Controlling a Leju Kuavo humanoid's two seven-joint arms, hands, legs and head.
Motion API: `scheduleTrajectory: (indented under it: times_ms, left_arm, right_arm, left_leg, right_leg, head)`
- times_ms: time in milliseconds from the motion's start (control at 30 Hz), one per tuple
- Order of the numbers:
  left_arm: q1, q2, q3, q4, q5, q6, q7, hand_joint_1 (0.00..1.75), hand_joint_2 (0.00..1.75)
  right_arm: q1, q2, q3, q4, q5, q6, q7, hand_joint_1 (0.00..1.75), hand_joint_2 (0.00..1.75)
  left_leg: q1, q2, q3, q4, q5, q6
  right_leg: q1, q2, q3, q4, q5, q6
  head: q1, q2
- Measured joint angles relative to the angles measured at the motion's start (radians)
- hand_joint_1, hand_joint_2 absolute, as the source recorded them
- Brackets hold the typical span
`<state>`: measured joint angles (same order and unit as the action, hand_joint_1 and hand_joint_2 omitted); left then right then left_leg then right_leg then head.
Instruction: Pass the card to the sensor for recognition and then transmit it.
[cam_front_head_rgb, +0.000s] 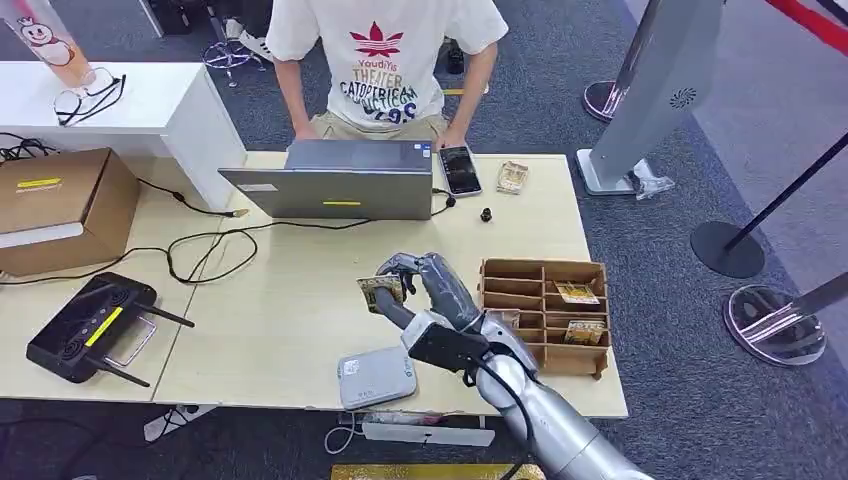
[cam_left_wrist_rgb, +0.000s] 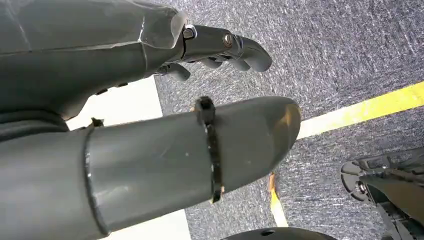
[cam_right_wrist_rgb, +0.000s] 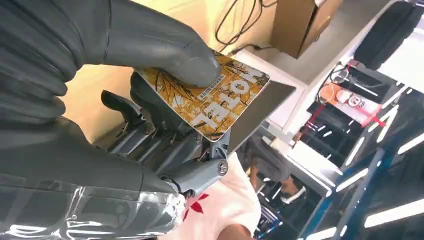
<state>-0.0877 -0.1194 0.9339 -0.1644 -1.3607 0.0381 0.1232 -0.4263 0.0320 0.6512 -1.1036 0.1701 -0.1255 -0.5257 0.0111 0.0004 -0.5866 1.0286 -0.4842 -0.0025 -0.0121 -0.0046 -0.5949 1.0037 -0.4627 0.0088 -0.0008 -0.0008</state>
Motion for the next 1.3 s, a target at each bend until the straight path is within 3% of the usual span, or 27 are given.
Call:
scheduleTrajectory:
  times_ms: [400, 1300]
  left_arm:
    - [0.004, 0.000, 0.009, 0.000, 0.000, 0.002, 0.000, 0.00, 0.00]
    - [0.004, 0.003, 0.016, 0.000, -0.018, -0.004, 0.004, 0.00, 0.00]
  right_arm:
    - [0.000, 0.011, 0.028, 0.052, -0.055, 0.071, 0.020, 1.75, 1.75]
    - [0.013, 0.025, 0.092, 0.185, -0.106, 0.126, 0.031, 1.75, 1.75]
  left_leg:
    - [0.000, 0.000, 0.000, 0.000, 0.000, 0.000]
    - [0.000, 0.000, 0.000, 0.000, 0.000, 0.000]
  right_leg:
    - [0.000, 0.000, 0.000, 0.000, 0.000, 0.000]
    - [0.000, 0.000, 0.000, 0.000, 0.000, 0.000]
  head:
    - [0.000, 0.000]
    - [0.000, 0.000]
